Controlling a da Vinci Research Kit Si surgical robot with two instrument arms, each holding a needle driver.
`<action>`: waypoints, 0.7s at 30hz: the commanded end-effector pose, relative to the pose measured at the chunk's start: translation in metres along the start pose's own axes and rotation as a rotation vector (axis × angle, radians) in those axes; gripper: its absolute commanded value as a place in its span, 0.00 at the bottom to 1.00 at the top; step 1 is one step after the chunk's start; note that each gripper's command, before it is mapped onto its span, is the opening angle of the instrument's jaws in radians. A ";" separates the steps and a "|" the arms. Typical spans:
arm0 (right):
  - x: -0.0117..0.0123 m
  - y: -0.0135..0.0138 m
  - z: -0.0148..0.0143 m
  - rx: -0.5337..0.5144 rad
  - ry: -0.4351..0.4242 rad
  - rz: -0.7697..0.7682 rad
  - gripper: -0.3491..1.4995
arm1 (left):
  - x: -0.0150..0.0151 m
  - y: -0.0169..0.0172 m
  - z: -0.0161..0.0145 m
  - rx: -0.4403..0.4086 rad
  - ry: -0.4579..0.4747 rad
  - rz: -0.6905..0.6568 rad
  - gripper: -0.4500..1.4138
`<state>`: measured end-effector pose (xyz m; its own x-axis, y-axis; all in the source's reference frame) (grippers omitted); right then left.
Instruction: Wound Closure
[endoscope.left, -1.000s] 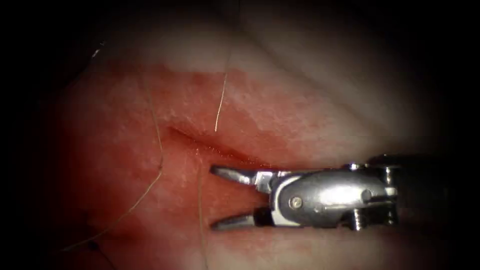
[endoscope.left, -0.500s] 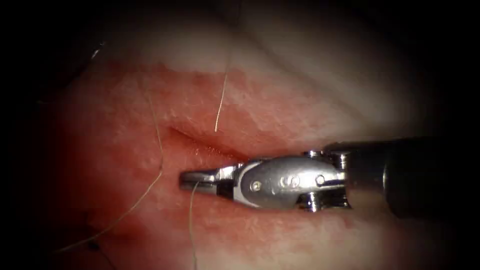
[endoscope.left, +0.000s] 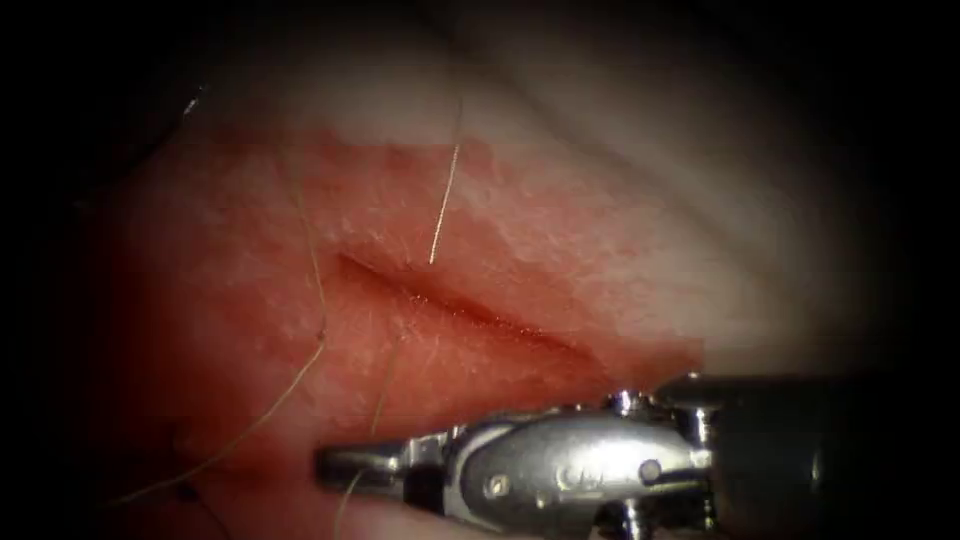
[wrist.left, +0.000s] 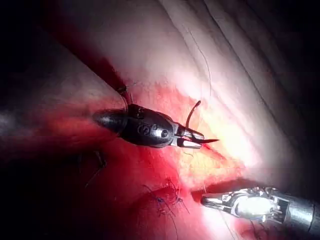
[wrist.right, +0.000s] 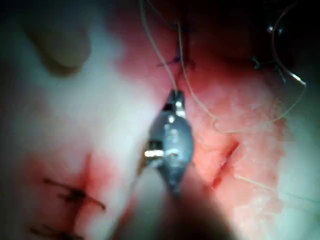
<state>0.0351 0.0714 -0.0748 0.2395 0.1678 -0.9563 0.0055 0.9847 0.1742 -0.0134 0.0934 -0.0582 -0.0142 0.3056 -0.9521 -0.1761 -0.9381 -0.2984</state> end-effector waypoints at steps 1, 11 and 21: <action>0.0009 -0.0012 0.0009 0.013 0.010 0.004 0.00 | -0.0007 0.0002 0.0005 -0.001 0.001 -0.001 0.05; 0.0052 -0.0053 0.0011 0.060 0.032 -0.013 0.00 | -0.0007 0.0002 0.0005 -0.001 0.001 -0.001 0.05; 0.0075 -0.0077 0.0010 0.102 0.033 -0.025 0.00 | -0.0007 0.0002 0.0004 -0.001 0.001 -0.001 0.05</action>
<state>0.0371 0.0655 -0.0833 0.2089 0.1454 -0.9671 0.1071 0.9795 0.1704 -0.0133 0.0933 -0.0582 -0.0142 0.3059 -0.9520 -0.1765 -0.9379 -0.2987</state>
